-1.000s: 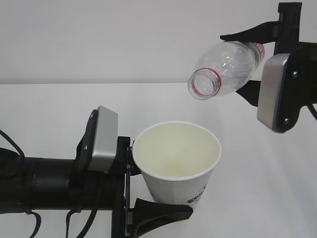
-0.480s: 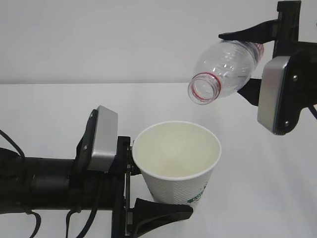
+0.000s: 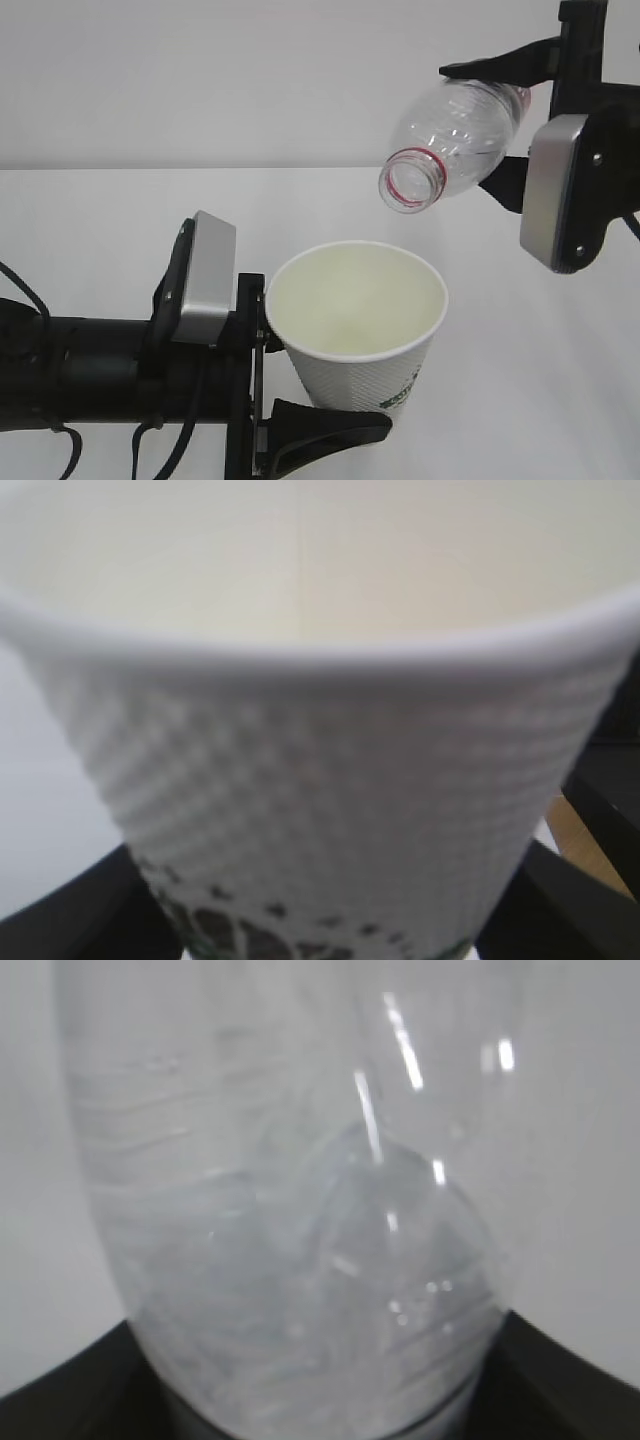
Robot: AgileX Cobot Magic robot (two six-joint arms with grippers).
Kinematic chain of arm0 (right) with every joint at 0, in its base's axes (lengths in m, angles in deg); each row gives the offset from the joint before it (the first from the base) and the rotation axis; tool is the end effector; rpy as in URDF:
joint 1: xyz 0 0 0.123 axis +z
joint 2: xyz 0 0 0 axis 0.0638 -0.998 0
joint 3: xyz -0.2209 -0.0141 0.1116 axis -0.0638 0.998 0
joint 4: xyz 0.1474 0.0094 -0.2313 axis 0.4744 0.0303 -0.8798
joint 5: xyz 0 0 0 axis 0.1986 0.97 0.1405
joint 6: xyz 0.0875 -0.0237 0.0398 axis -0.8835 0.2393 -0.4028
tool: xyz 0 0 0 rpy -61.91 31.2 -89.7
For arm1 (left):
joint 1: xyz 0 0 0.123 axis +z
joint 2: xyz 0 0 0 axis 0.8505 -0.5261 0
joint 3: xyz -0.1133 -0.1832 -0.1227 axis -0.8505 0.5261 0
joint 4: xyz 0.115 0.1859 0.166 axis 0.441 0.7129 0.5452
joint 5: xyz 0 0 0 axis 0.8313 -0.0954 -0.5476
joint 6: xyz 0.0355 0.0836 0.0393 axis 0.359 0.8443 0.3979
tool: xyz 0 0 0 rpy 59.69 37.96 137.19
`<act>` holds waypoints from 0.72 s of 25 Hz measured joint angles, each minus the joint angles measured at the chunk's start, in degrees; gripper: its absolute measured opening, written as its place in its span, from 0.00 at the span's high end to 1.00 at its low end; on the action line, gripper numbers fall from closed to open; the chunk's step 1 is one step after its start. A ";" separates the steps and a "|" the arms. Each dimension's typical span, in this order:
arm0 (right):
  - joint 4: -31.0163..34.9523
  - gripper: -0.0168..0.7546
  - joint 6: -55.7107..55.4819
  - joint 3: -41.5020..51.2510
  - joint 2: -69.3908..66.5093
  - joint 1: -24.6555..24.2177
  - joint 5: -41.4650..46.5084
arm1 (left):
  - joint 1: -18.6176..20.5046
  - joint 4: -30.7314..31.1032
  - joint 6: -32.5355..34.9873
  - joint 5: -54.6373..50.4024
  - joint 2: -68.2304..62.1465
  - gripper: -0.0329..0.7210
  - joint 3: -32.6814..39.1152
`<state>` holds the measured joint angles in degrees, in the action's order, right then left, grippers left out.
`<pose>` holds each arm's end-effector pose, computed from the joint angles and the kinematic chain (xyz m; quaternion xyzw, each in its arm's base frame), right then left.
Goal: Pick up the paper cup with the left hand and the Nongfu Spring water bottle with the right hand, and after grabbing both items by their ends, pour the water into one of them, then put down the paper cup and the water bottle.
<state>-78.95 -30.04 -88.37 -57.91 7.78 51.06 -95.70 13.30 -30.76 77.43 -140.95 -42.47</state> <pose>0.2884 0.1101 0.2270 -0.6897 0.3414 -0.2262 0.5972 0.1838 -0.2323 0.0973 0.5196 0.5572 -0.4382 0.4771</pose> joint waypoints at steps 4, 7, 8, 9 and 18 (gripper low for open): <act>0.00 0.31 0.33 0.00 0.00 0.00 -0.51 | 0.00 0.11 0.00 0.12 0.00 0.22 0.00; 0.00 0.31 0.46 0.00 0.00 0.00 -1.03 | -0.10 0.22 0.00 0.12 0.00 0.22 0.00; 0.00 0.31 0.71 0.00 0.00 0.00 -1.31 | -0.27 0.22 0.00 0.12 0.00 0.22 0.00; 0.00 0.31 0.81 0.00 0.00 0.00 -1.45 | -0.54 0.22 0.00 0.12 0.00 0.22 0.00; 0.00 0.31 0.94 0.00 0.00 0.00 -1.92 | -2.22 0.22 0.03 0.12 0.00 0.22 0.00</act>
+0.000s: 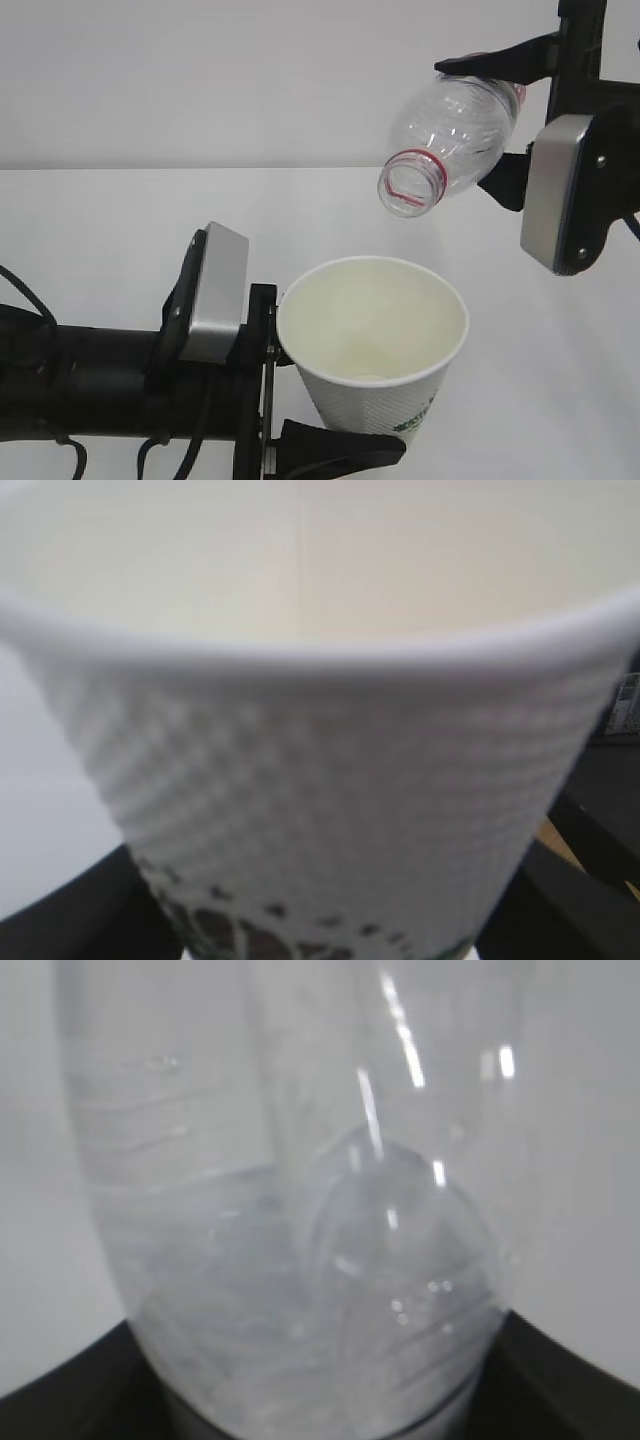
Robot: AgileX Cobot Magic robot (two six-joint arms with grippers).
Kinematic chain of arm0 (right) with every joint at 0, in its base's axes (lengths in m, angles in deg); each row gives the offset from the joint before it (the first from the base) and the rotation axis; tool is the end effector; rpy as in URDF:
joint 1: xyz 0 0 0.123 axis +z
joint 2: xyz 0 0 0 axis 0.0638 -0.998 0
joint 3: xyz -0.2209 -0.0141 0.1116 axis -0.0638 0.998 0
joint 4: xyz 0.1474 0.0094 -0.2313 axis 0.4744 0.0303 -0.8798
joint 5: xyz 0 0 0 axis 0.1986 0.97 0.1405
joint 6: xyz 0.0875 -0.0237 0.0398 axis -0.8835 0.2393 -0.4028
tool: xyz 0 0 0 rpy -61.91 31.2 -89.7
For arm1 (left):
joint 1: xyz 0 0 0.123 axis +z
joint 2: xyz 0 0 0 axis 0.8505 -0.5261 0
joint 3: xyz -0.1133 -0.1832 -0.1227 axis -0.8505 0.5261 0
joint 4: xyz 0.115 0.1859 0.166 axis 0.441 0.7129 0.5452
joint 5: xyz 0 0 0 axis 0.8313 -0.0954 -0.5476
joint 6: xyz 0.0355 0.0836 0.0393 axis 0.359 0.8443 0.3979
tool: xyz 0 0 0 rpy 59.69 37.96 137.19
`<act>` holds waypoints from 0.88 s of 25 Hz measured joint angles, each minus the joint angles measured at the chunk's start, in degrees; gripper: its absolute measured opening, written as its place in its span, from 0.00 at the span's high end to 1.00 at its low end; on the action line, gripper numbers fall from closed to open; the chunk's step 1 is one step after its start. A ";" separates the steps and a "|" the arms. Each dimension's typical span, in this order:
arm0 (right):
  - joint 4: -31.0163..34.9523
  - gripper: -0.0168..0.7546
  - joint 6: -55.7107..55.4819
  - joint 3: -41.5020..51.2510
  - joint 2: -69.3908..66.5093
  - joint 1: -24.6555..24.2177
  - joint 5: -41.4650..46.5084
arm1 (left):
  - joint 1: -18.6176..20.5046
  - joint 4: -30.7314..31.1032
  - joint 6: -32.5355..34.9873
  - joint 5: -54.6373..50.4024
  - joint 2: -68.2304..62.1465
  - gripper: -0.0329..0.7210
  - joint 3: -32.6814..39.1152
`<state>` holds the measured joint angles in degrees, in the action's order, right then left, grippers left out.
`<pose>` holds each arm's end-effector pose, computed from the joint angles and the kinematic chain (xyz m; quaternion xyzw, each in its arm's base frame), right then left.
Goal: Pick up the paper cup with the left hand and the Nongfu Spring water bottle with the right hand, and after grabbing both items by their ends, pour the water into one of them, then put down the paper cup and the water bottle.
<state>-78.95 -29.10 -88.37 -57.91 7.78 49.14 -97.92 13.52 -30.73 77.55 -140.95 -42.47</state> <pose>0.2869 0.1122 0.2291 -0.6898 0.3253 -0.2248 0.6065 0.1742 -0.2393 0.0974 0.5316 0.5454 -0.4481 0.4681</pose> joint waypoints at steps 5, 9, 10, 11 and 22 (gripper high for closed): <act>0.00 0.31 0.39 0.00 0.00 0.00 -0.60 | 0.00 -1.49 0.00 0.00 0.00 0.22 0.00; 0.00 0.31 0.90 0.00 0.00 0.00 -0.84 | 0.00 -1.71 0.00 -0.36 0.00 0.22 -0.34; 0.00 0.31 0.88 0.00 0.00 0.00 -0.84 | 0.00 -1.71 0.00 -0.36 0.00 0.22 -0.49; 0.00 0.31 1.01 0.00 0.00 0.00 -0.84 | 0.00 -1.71 0.00 -0.36 0.00 0.22 -0.49; 0.00 0.31 1.59 0.00 0.00 0.00 -0.93 | 0.00 -1.71 0.00 -0.69 0.00 0.22 -0.51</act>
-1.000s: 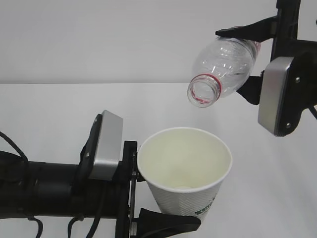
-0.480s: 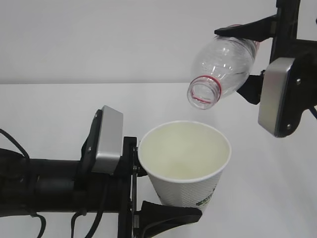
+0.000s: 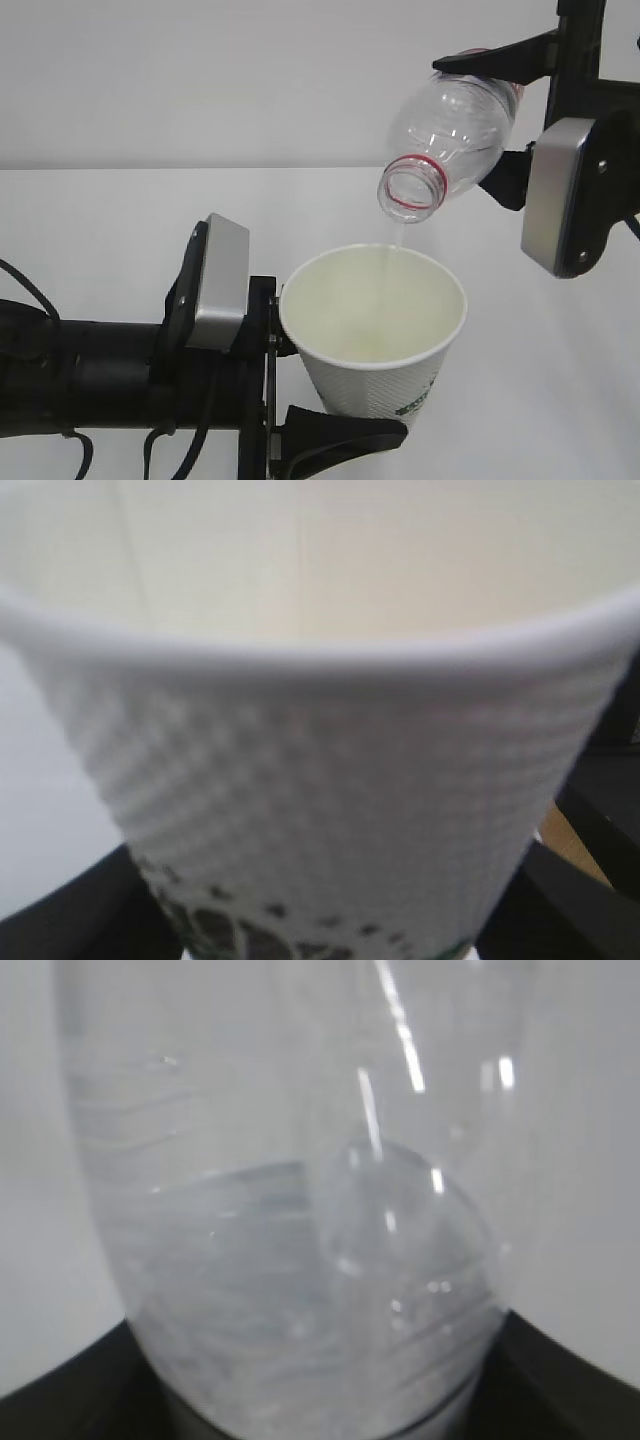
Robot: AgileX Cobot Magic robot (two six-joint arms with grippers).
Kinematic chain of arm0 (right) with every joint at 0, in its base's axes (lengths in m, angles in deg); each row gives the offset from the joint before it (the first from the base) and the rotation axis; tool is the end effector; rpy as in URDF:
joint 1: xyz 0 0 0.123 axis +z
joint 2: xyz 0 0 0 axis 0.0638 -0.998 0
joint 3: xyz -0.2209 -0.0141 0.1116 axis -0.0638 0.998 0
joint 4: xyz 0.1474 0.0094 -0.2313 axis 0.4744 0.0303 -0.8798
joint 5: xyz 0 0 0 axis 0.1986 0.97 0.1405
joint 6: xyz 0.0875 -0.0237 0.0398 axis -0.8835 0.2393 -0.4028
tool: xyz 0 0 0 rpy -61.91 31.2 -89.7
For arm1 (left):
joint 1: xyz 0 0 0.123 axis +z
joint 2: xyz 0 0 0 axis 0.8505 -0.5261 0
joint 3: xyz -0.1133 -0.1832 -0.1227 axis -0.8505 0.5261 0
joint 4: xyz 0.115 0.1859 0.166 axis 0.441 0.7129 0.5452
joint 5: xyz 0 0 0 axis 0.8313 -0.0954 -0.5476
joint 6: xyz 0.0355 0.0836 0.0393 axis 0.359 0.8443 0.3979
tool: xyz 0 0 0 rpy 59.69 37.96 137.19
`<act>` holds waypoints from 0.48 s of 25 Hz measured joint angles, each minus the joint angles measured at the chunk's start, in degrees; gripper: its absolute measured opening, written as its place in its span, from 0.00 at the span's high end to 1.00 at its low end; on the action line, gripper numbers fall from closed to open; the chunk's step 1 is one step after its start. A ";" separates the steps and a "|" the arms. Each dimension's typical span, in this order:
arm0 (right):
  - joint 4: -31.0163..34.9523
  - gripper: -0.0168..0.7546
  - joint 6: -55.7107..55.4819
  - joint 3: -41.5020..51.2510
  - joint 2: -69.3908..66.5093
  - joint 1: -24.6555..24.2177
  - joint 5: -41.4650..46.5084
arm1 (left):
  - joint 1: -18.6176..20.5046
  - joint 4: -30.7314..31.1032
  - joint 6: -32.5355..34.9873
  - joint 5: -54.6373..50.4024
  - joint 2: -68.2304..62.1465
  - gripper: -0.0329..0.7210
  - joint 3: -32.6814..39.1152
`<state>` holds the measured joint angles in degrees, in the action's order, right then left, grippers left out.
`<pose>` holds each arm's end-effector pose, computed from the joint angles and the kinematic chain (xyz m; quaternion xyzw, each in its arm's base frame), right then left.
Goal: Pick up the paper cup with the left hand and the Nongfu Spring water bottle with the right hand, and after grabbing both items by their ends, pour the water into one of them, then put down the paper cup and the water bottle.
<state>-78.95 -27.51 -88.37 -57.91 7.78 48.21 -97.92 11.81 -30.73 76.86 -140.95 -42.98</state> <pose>0.2862 0.1132 0.2301 -0.6928 0.3106 -0.2302 0.6087 0.1789 -0.2406 0.0989 0.5219 0.5529 -0.4421 0.4758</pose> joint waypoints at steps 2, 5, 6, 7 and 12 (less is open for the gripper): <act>0.00 0.31 0.54 0.00 0.00 0.00 0.00 | 0.00 0.00 0.00 -0.13 0.00 0.22 0.00; 0.00 0.31 1.12 0.00 0.00 0.00 0.00 | 0.00 0.00 0.00 -1.18 0.00 0.22 0.00; 0.00 0.31 1.27 0.00 0.00 0.00 -0.04 | 0.00 0.00 0.00 -1.27 0.00 0.22 0.00; 0.00 0.31 1.31 0.00 0.00 0.00 -0.04 | 0.00 0.00 0.00 -1.27 0.00 0.22 0.00; 0.00 0.31 1.31 0.00 0.00 0.00 -0.04 | 0.00 0.00 0.00 -1.27 0.00 0.22 0.00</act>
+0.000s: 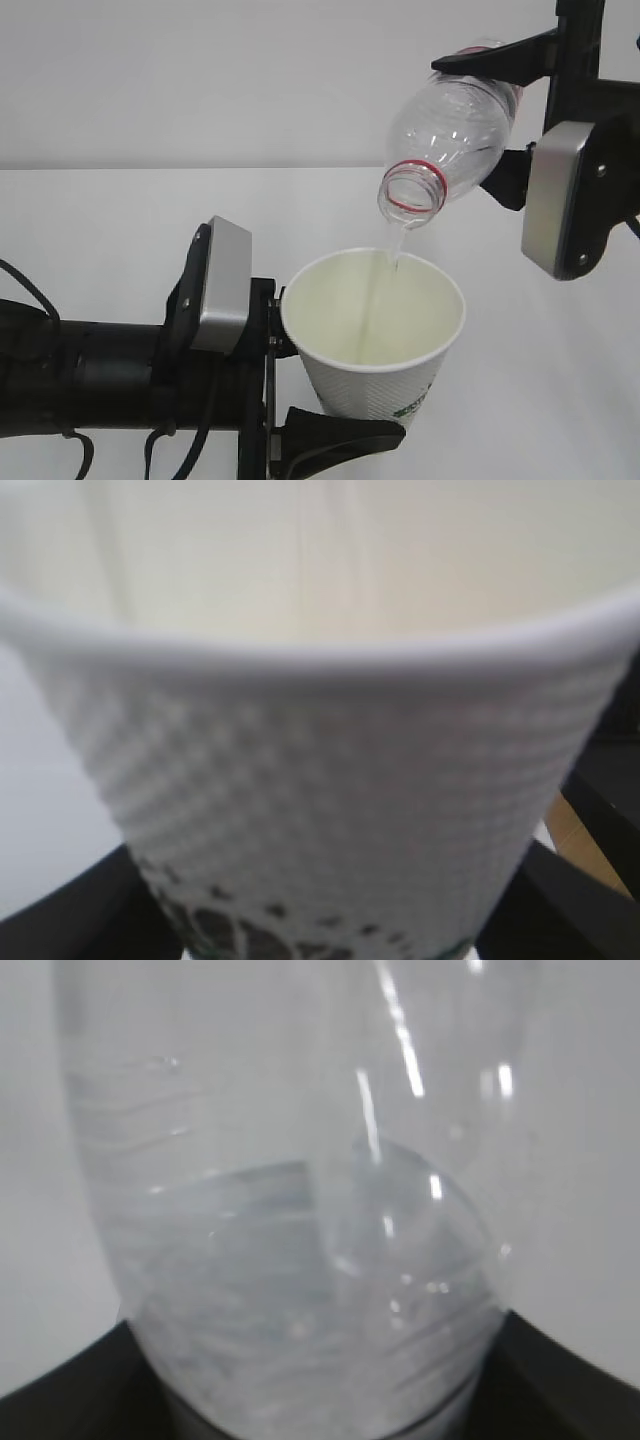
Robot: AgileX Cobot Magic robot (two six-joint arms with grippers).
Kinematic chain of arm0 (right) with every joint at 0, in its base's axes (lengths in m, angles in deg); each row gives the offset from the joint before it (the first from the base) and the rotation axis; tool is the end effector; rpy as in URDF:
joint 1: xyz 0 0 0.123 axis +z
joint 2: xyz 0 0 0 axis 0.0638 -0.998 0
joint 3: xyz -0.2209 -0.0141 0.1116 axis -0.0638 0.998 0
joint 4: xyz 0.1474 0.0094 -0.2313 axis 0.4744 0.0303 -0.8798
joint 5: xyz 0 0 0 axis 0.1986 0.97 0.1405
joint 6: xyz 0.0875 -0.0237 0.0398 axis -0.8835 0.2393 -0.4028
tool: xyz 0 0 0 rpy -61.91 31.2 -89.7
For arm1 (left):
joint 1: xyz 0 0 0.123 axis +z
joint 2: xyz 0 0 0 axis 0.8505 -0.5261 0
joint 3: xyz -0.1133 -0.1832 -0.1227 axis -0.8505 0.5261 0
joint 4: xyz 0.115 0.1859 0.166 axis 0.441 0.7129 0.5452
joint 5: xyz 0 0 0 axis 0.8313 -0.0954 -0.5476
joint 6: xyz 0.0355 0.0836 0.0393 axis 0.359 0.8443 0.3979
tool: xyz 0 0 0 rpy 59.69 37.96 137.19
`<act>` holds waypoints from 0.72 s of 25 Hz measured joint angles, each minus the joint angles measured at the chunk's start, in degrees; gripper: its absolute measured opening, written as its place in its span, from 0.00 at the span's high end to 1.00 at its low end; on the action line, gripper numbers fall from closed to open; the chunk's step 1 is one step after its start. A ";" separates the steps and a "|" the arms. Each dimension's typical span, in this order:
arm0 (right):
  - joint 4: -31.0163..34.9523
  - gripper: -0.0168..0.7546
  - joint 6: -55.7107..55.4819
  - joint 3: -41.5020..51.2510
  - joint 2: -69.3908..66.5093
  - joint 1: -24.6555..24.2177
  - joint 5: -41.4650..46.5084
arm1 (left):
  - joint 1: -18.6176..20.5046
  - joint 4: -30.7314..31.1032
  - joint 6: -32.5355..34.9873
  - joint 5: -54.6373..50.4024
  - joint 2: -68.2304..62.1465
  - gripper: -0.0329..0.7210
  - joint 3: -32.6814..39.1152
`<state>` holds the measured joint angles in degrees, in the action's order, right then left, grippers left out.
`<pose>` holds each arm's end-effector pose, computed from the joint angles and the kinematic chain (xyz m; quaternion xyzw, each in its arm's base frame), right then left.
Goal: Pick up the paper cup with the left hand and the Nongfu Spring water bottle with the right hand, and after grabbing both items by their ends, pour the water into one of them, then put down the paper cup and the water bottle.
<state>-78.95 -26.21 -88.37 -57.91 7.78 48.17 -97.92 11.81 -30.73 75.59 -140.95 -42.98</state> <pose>0.2862 0.1133 0.2302 -0.6962 0.3025 -0.2370 0.6063 0.1796 -0.2402 0.0969 0.5247 0.5595 -0.4346 0.4719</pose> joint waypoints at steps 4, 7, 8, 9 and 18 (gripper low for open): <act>0.00 0.31 0.00 0.00 0.00 0.00 -0.10 | 0.00 0.00 0.09 0.00 0.00 0.22 0.00; 0.00 0.31 0.09 0.00 0.00 0.00 -0.10 | 0.00 0.00 0.09 0.00 0.00 0.22 0.00; 0.00 0.31 0.09 0.00 0.00 0.00 -0.10 | 0.00 0.00 0.09 0.00 0.00 0.22 0.00; 0.00 0.31 0.09 0.00 0.00 0.00 -0.10 | 0.00 0.00 0.09 0.00 0.00 0.22 0.00; 0.00 0.31 0.09 0.00 0.00 0.00 -0.10 | 0.00 0.00 0.09 0.00 0.00 0.22 0.00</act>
<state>-78.95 -26.12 -88.37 -57.91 7.78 48.08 -97.92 11.81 -30.63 75.59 -140.95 -42.98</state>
